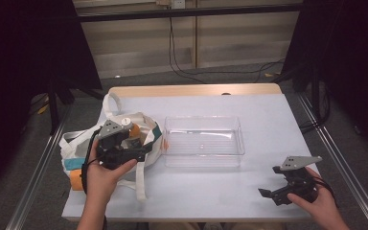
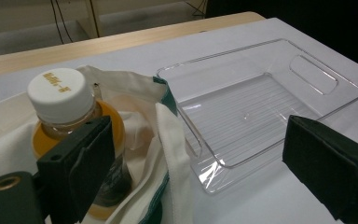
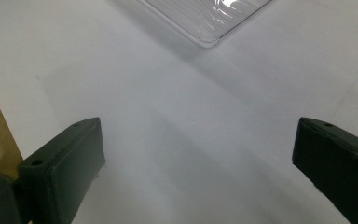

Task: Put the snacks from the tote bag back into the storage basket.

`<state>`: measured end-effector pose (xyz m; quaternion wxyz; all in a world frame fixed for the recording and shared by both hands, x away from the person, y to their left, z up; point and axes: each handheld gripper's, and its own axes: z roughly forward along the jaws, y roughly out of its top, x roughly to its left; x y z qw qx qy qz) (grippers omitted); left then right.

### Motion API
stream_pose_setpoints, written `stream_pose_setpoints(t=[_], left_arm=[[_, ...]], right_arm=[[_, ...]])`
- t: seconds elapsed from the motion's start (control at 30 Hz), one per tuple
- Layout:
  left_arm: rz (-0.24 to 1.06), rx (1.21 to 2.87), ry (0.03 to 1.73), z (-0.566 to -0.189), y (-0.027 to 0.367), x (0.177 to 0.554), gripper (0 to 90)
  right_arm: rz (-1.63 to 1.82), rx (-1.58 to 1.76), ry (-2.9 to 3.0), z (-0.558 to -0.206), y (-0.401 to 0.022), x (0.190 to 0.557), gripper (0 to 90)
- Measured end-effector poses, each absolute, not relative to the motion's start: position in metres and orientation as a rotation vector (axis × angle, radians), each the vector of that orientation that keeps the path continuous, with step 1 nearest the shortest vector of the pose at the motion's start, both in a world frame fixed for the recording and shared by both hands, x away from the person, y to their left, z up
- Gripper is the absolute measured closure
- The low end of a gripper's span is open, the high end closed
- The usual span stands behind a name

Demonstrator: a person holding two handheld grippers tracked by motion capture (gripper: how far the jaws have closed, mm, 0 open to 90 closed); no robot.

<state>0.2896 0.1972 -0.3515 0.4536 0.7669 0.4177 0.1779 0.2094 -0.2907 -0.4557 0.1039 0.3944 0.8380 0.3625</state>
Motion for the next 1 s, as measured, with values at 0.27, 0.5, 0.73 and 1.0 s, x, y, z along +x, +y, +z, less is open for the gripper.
stream_pose_setpoints(t=[0.27,0.5,0.73,1.0], left_arm=[[0.444,1.900,1.094,-0.353,0.206,0.298,9.7],[0.449,1.882,1.143,-0.354,0.213,0.305,10.1],[0.457,1.910,1.188,-0.358,0.219,0.316,10.3],[0.446,1.922,1.231,-0.358,0.217,0.326,10.5]], right_arm=[[1.074,1.160,2.474,-0.456,-0.290,0.209,2.1],[1.072,1.161,2.474,-0.457,-0.290,0.209,2.1],[1.060,1.153,2.486,-0.458,-0.287,0.209,2.1],[1.063,1.149,2.492,-0.458,-0.286,0.208,2.1]])
